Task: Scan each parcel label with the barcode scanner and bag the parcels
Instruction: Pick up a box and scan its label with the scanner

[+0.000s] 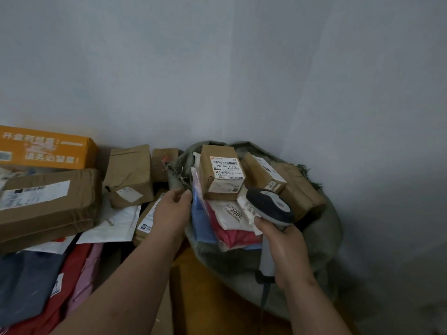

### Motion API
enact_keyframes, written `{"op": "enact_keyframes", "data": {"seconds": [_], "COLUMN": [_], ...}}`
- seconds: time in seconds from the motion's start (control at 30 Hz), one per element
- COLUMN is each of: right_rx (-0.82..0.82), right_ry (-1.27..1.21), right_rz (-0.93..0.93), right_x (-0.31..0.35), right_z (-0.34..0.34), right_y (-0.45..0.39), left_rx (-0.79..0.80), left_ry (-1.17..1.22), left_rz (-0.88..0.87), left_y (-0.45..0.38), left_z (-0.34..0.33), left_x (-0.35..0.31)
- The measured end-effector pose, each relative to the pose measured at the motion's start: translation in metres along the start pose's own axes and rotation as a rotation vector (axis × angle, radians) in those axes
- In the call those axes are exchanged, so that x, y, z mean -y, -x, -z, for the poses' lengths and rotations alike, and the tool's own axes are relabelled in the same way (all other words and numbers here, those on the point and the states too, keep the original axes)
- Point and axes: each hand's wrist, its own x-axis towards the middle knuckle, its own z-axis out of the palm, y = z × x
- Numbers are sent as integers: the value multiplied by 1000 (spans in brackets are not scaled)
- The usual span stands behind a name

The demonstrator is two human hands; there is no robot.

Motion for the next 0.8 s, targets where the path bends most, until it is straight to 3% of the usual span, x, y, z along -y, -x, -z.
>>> {"op": "enact_keyframes", "data": {"seconds": [0.2,0.33,0.57,0.7,0.8], "right_rx": [-154,-223,-364,-336,-268], "right_ry": [-3,18,238,-33,-95], "right_rz": [-38,-112,-288,-408,-480], "right_x": [-10,-20,-44,-50,-51], "right_z": [28,54,91,112,118], "right_y": [7,-8,-70,-96,-103], "left_rx": [75,100,-20,-94,-194], "left_ry": [71,-12,-23,-60,-1], "left_rz": [237,279,360,375,387], "left_y": [9,4,-23,-32,-33], "left_z": [11,-2,-41,-54,-57], "left_x": [30,46,55,55,52]}}
